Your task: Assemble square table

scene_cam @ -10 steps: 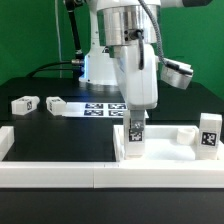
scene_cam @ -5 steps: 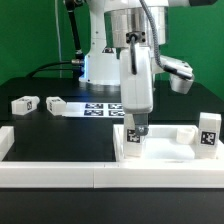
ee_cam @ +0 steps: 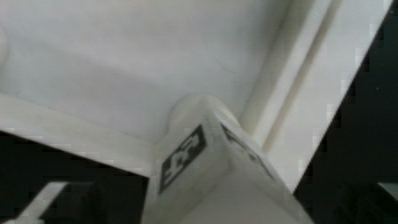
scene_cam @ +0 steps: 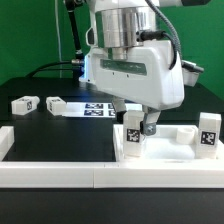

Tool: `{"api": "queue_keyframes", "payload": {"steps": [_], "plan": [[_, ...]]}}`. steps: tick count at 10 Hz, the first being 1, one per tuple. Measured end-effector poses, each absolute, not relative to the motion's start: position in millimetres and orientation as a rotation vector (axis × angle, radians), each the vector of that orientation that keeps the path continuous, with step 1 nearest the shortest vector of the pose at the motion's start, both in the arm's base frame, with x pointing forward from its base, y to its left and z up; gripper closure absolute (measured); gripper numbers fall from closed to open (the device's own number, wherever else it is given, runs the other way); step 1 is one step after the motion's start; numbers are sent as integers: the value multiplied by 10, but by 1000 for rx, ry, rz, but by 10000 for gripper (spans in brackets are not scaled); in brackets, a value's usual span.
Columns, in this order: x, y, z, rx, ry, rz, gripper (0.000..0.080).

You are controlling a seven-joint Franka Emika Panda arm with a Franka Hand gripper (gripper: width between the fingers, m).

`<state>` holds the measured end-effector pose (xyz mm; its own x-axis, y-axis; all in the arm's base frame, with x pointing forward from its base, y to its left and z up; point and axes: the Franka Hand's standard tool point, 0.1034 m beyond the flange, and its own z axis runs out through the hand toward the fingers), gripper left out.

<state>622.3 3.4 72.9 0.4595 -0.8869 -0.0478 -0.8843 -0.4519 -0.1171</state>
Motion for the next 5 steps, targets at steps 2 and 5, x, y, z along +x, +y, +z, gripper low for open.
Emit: {"api": "queue_keyframes", "payload": {"steps": [2,5], "plan": [[6218,17,719,-2732,1302,-50,151],[6232,47,704,-2980,780,-71,151]]}}
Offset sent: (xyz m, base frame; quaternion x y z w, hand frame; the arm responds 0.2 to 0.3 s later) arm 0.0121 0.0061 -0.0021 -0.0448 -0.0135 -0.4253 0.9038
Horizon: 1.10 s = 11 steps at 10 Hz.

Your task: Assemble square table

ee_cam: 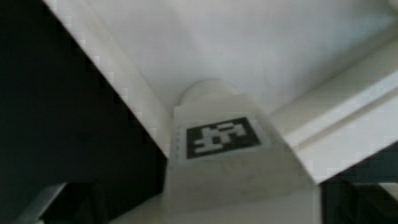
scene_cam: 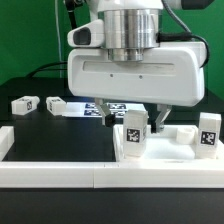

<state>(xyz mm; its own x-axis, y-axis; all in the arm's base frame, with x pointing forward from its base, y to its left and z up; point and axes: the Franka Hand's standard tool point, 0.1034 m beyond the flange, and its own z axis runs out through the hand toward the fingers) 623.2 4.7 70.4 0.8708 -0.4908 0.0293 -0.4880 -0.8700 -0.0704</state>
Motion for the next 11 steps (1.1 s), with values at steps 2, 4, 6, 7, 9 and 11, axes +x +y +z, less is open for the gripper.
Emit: {"api": "queue_keyframes", "payload": {"steps": [2,4,6,7,9,11], "plan": [[6233,35,705,-2959,844,-70,239],[6233,45,705,-2888,1049,-62,440],[6233,44,704,-2823,1207,-56,512],[6233,41,704,-2771,1320,-51,512],[6230,27,698,-2597,1601,-39,512],[6240,25,699,-2245,2009,-1,512]]}}
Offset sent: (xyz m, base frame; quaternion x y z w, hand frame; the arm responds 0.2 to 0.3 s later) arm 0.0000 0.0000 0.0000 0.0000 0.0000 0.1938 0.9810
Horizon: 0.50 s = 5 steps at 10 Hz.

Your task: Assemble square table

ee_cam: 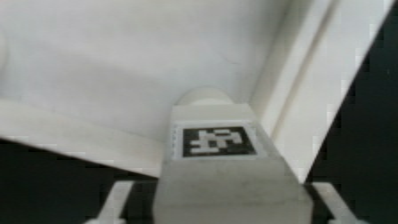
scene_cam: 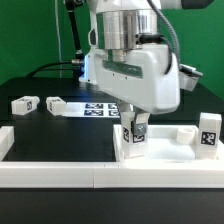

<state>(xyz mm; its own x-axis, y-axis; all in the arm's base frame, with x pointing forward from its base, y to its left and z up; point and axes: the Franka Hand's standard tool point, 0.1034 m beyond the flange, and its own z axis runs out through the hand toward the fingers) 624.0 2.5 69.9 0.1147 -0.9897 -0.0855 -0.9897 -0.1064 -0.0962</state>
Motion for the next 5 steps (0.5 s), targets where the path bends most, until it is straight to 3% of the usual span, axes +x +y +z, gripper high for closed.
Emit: {"api": "queue_keyframes", "payload": {"steps": [5], "plan": [[6247,44,684,-1690,2448,68,504]]}}
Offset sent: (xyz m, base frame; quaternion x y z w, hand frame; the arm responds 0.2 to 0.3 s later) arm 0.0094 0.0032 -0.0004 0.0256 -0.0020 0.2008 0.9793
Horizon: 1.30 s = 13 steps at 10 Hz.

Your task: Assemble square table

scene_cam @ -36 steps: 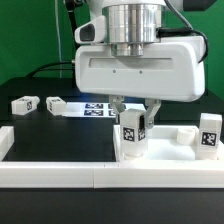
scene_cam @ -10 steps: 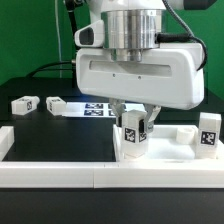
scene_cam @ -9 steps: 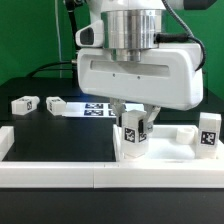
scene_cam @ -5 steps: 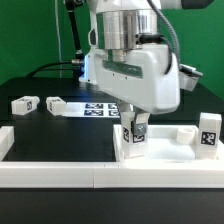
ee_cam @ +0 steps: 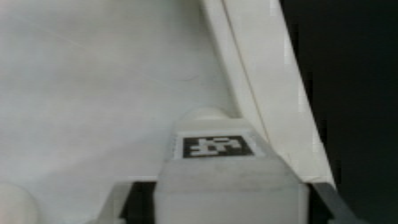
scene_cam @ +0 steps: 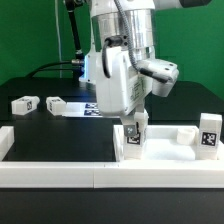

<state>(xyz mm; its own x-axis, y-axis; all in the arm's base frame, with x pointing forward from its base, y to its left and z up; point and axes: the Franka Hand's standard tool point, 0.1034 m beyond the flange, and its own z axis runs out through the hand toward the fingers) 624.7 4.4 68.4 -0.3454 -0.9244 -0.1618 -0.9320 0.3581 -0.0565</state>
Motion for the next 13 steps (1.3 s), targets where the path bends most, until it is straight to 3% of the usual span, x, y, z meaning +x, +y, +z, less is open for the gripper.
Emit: {"api": "queue_keyframes", "payload": {"steps": [1,3,4,9,13], "plan": [[6246,46,684,-1704,2438,67,504],[6239,56,681,-1949,2261,36,195],[6245,66,693,-2119,2112,19,163],[6264,76,733,-2562,1572,-44,151],[6256,-87,738,-2966,714,-70,151]]}}
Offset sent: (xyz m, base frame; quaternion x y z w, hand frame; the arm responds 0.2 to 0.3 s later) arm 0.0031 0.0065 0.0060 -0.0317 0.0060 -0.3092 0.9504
